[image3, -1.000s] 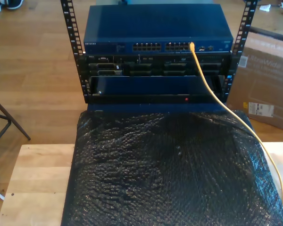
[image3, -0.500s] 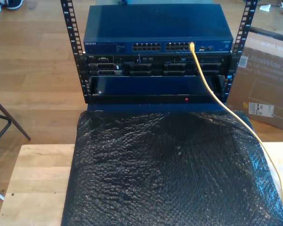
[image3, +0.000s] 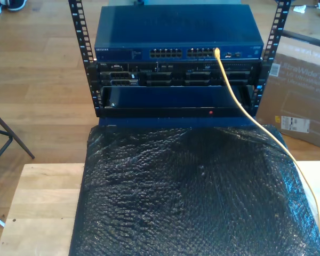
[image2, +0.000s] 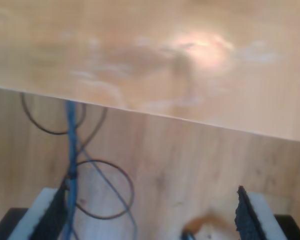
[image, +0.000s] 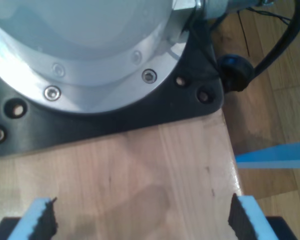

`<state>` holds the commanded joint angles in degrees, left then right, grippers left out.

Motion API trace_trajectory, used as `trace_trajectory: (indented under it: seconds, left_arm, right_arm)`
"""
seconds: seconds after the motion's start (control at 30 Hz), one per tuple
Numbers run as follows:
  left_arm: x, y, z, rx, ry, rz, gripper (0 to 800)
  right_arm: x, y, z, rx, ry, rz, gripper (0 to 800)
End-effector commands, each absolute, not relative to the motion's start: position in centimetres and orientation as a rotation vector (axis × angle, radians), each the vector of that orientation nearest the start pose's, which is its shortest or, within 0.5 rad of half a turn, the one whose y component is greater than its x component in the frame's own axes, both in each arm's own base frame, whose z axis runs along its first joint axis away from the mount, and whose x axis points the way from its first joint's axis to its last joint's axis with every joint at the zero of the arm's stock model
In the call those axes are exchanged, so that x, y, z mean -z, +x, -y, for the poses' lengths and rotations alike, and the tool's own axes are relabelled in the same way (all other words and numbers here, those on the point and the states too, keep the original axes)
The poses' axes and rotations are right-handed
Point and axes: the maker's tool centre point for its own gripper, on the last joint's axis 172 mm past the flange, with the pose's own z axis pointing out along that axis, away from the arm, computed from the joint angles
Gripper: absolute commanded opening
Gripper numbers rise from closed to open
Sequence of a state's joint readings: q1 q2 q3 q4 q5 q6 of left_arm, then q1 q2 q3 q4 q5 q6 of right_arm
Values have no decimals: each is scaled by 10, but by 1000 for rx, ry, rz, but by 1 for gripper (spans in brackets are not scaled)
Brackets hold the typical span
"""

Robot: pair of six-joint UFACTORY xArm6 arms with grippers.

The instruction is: Grab the cable and plug it in

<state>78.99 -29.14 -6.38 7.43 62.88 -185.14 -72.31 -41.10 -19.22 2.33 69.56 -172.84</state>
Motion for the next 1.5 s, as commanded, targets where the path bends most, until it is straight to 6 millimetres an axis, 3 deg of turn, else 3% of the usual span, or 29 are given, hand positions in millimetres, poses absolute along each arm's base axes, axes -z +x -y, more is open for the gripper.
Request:
trace_trajectory:
  seconds: [0.17, 0.33, 0.47, 0.63, 1.17, 1.5]
  left_arm:
    - [-35, -4, -119, 377, -2271, -2744, 800]
    - [-35, -4, -119, 376, -2269, -2745, 800]
    - [-35, -4, -119, 376, -2269, -2745, 800]
    - [-35, -4, -119, 376, -2269, -2745, 800]
    - [-35, -4, -119, 377, -2271, -2744, 800]
    - [-35, -4, -119, 376, -2269, -2745, 800]
  right_arm:
    - [-114, 46, 190, -263, 2112, -2501, 798]
    - [-92, 32, 182, -283, 2120, -2484, 798]
    - [-80, 29, 186, -246, 2094, -2476, 798]
    - [-80, 31, 184, -243, 2087, -2473, 798]
    - [-28, 21, 153, -317, 2152, -2471, 798]
    - [-24, 18, 155, -300, 2179, -2430, 799]
